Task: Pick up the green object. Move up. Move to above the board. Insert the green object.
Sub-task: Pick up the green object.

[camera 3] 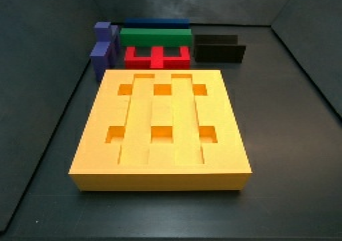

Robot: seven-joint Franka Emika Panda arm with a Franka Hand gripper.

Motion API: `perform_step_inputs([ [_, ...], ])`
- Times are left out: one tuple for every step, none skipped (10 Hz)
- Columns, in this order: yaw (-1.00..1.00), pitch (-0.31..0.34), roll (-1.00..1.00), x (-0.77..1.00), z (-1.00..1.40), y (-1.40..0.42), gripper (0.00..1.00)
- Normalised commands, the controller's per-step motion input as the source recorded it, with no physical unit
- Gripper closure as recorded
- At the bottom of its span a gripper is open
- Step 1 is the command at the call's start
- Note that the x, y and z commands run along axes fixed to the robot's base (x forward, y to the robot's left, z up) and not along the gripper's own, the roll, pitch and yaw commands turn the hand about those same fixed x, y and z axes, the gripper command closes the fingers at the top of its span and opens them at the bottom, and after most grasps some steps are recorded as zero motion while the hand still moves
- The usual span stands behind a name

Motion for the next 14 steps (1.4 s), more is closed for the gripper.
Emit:
perform_step_inputs([
  [-0.02, 0.000, 0.00, 0.00, 0.00, 0.00, 0.00],
  [-0.63, -0.027, -0.10, 0.00, -0.10, 0.20, 0.00],
  [-0.96, 0.000, 0.00, -0.11, -0.22, 0.02, 0.00],
  [-1.00, 0.000, 0.00, -0.07, -0.21, 0.00, 0.00],
  [-1.00, 0.000, 0.00, -0.07, -0.19, 0.00, 0.00],
  [-1.00, -0.011, 0.00, -0.01, -0.14, 0.00, 0.00],
  [-1.00, -0.007, 0.00, 0.00, -0.14, 0.00, 0.00],
  [-1.00, -0.007, 0.00, 0.00, -0.14, 0.00, 0.00],
  [-1.00, -0.007, 0.00, 0.00, -0.14, 0.00, 0.00],
  [-1.00, -0.007, 0.00, 0.00, -0.14, 0.00, 0.00],
  [-1.00, -0.007, 0.00, 0.00, -0.14, 0.00, 0.00],
  [-1.00, 0.000, 0.00, 0.00, -0.16, 0.00, 0.00],
  [-1.00, -0.004, 0.00, 0.00, -0.15, 0.00, 0.00],
  [-0.99, 0.000, 0.00, 0.00, -0.11, 0.02, 0.00],
])
